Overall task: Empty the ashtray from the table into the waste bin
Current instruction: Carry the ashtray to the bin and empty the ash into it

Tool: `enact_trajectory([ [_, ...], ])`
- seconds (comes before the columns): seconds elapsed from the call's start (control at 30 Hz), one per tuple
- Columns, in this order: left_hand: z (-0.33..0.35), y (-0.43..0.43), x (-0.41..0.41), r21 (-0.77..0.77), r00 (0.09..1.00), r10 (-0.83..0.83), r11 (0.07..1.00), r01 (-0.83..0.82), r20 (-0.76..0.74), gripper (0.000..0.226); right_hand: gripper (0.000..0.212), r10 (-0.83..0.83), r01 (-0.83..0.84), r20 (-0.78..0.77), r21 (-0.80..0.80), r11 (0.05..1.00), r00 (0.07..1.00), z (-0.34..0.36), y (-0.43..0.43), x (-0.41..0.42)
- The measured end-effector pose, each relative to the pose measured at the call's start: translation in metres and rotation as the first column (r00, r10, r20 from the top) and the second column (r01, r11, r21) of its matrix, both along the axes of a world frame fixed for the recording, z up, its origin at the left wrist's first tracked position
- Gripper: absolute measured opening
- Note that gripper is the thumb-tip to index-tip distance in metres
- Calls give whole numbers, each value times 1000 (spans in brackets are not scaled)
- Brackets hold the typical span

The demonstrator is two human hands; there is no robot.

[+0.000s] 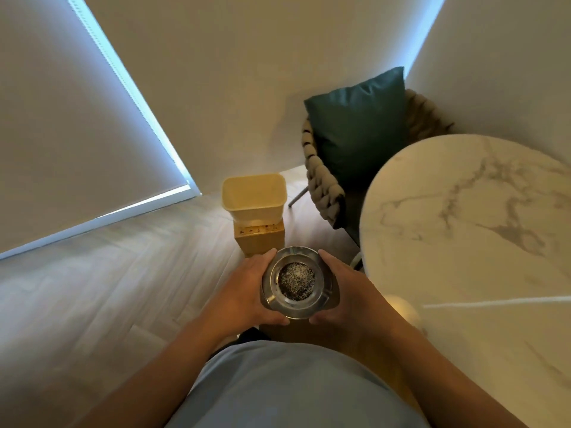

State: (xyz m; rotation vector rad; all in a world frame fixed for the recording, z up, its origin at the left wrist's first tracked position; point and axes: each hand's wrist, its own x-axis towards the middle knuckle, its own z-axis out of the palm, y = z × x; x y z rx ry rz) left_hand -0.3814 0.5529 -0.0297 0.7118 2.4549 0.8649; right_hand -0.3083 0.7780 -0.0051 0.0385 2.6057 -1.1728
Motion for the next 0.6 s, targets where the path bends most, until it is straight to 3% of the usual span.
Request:
enact_trajectory([
  [0.2, 10, -48, -46, 29, 996, 87, 996, -86, -6, 100, 89, 44, -44, -20, -14, 999, 999, 0, -47, -62],
  [0.4, 24, -79, -97, 35, 995, 94, 995, -95, 11, 94, 98, 37, -37, -37, -6, 999, 999, 0, -81, -116],
  [0.5, 30, -90, -123, 25, 998, 70, 997, -70, 10, 99, 96, 34, -34, -50, 13, 999, 998, -1, -89, -139],
  [0.6, 31, -94, -140, 16, 999, 51, 999, -51, 5, 106, 108, 41, -40, -38, 20, 999, 998, 1, -90, -154],
])
